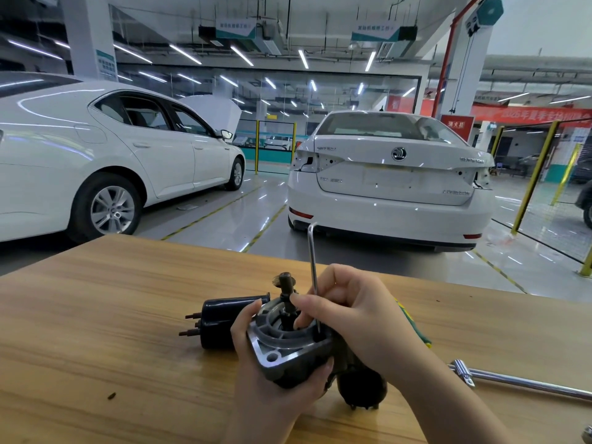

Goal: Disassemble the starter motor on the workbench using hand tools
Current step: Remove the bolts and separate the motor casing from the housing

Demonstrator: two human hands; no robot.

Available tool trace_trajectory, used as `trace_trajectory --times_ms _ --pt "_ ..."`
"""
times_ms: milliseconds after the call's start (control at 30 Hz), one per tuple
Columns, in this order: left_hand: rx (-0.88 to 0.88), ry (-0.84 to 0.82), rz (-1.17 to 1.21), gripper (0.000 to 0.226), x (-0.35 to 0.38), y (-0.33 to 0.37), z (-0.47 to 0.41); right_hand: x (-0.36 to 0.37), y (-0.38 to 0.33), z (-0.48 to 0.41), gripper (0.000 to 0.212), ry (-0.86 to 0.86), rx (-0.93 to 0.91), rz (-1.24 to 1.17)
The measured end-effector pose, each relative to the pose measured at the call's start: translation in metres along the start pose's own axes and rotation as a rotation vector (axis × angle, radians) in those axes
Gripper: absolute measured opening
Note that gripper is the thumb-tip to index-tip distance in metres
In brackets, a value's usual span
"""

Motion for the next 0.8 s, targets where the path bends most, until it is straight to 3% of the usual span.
trace_trajectory --times_ms 233,400,600,800 --pt "-0.002 -0.004 -0.007 0.098 0.0 0.0012 -0.0004 -0.0043 0.0025 -0.0023 0.015 -0.055 -0.02 0.099" --pt "-0.005 -0.014 -0.015 0.099 -0.0012 0.0011 0.0009 -0.0053 -0.0003 -0.0004 0.011 -0.107 0.033 -0.03" --pt "-0.006 -0.001 -0.01 0.097 -0.0003 0.0034 0.0006 -0.0047 0.0017 -0.0009 0.022 -0.022 0.006 -0.054" --pt "-0.011 0.007 -0.002 0.097 -0.0001 0.0057 0.0003 -0.0083 0.0021 -0.0014 0.002 -0.126 0.022 -0.056"
Point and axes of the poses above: each hand's wrist, its own z-axis away from the middle knuckle, its own x-axis out of the palm, y = z × x, the point moved 1 cm from there along -z, towards the middle knuckle, and after that the axes turned 10 degrees about x, right-handed, at the moved point
